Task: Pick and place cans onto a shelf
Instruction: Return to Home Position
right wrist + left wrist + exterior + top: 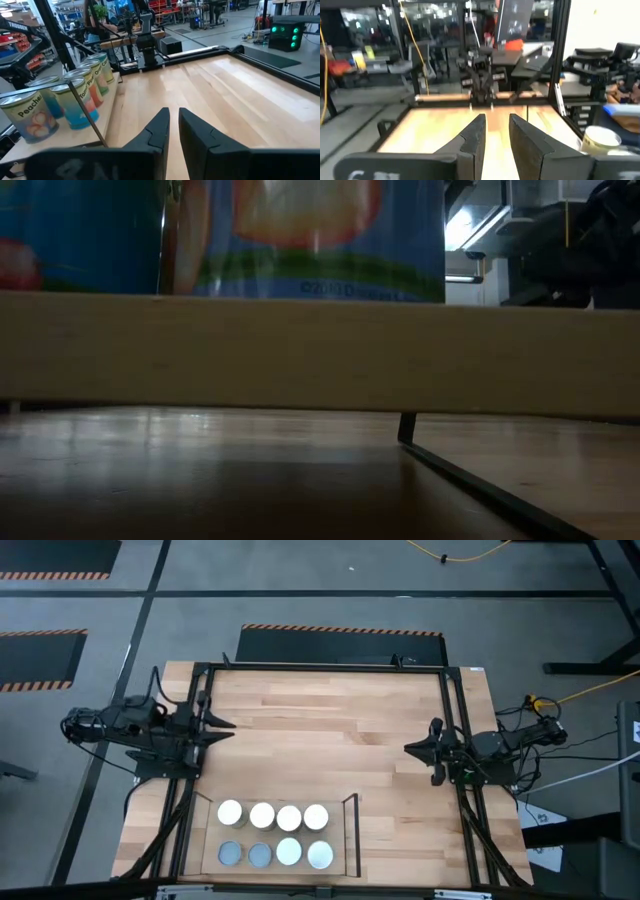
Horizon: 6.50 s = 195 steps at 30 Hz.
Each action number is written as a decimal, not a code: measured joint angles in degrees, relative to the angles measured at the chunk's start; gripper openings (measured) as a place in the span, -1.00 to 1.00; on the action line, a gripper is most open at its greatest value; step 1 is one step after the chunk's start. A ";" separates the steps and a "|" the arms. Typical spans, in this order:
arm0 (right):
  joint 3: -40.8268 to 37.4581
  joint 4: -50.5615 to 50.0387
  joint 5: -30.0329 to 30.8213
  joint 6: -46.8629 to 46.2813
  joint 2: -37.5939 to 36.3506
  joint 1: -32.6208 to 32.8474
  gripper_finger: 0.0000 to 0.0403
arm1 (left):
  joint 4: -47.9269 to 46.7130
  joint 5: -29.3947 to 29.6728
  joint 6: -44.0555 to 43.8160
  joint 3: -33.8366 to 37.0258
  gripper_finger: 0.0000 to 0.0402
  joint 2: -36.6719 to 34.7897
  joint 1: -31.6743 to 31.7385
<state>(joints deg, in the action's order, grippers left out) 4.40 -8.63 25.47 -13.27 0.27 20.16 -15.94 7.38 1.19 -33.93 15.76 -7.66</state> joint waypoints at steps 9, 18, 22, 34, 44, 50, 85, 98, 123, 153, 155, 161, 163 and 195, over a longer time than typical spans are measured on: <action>0.02 -0.21 -0.02 0.05 0.00 0.00 -0.77 | -1.27 -0.02 -3.77 3.69 -0.61 1.14 0.00; 0.02 -0.69 -0.02 0.04 0.00 0.00 -0.77 | 18.08 0.00 -3.49 19.49 -0.61 1.16 0.01; 0.02 -0.69 -0.02 0.06 0.00 -0.01 -0.77 | 22.04 0.00 -0.03 22.22 -0.61 1.10 0.01; 0.02 -0.65 0.28 1.80 0.02 0.00 -0.77 | 21.69 0.41 11.33 22.62 -0.61 0.62 0.04; 0.00 -0.54 3.41 2.12 0.03 -0.02 -0.77 | 27.31 1.73 11.24 28.51 -0.61 0.62 3.79; -0.02 -0.52 3.43 -0.28 0.04 -0.02 -0.77 | 32.05 1.77 11.42 31.62 -0.61 0.57 5.72; -0.07 -0.59 2.96 8.43 0.04 -0.02 -0.77 | 25.44 -1.07 9.63 33.50 -0.61 -15.60 9.42; -0.07 -0.61 2.93 12.36 0.04 -0.02 -0.77 | 17.63 -1.06 7.93 33.46 -0.61 -15.13 9.42; -0.07 -0.60 2.93 12.30 0.04 -0.02 -0.77 | 17.55 -1.27 6.88 33.46 -0.61 -15.03 9.40; -3.81 9.29 -26.09 22.84 -0.22 -20.02 -0.77 | 17.59 -1.03 6.92 33.46 -0.61 -15.03 9.42; -4.04 9.94 -26.53 23.79 -0.19 -20.62 -0.77 | 17.61 -1.03 6.93 33.46 -0.61 -15.03 9.42; -4.02 10.17 -26.66 21.70 -0.22 -20.92 -0.77 | 17.62 -1.03 6.93 33.46 -0.61 -15.03 9.42; -4.03 10.17 -26.67 21.08 -0.22 -20.92 -0.77 | 17.62 -1.03 6.93 33.46 -0.61 -15.03 9.42; -4.02 10.01 -26.62 21.24 1.60 -20.65 -0.77 | 17.63 -1.03 6.93 33.46 -0.61 -15.03 9.42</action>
<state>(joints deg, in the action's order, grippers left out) 0.38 1.39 -1.15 7.97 1.87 -0.49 1.69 6.35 8.12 -0.47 0.73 1.76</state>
